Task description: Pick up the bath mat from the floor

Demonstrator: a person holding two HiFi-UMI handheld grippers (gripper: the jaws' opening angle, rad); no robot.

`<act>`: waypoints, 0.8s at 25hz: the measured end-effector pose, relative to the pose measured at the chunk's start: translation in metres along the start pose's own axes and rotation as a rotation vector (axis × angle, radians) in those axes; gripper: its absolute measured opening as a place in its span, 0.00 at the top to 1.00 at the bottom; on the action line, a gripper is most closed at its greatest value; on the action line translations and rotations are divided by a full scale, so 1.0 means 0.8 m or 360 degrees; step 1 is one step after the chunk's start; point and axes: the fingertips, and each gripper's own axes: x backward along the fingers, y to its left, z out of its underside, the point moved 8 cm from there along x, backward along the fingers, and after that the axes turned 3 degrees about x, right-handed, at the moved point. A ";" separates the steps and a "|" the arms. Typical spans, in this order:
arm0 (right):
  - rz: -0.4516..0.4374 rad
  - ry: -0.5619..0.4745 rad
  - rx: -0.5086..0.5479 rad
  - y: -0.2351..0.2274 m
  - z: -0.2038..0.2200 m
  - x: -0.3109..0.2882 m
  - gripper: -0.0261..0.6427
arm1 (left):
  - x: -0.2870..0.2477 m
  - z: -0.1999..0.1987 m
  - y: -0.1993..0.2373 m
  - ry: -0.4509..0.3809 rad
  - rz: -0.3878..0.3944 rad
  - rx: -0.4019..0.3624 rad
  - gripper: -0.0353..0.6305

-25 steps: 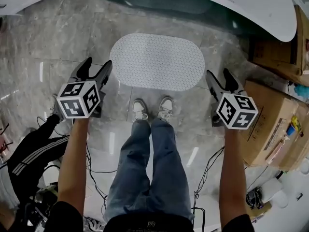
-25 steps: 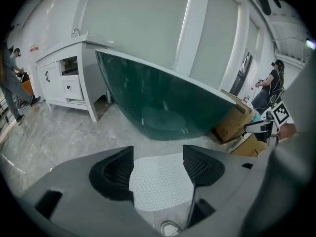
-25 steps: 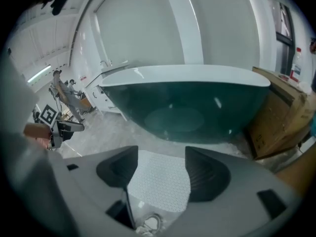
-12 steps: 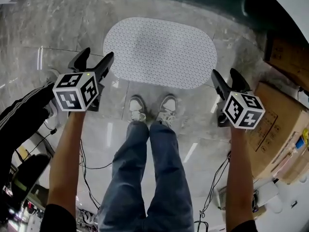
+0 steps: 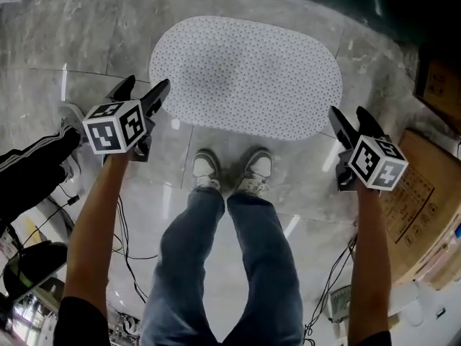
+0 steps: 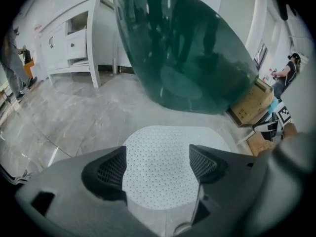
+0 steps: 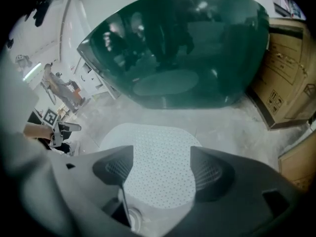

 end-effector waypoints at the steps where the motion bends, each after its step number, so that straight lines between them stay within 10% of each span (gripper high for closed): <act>1: 0.0004 0.0005 -0.0008 -0.006 0.007 -0.009 0.42 | -0.013 0.005 0.005 0.0005 -0.0004 -0.0001 0.33; 20: 0.0061 0.0091 -0.0007 -0.087 0.090 -0.139 0.35 | -0.138 0.061 0.052 0.0013 -0.0018 -0.0052 0.27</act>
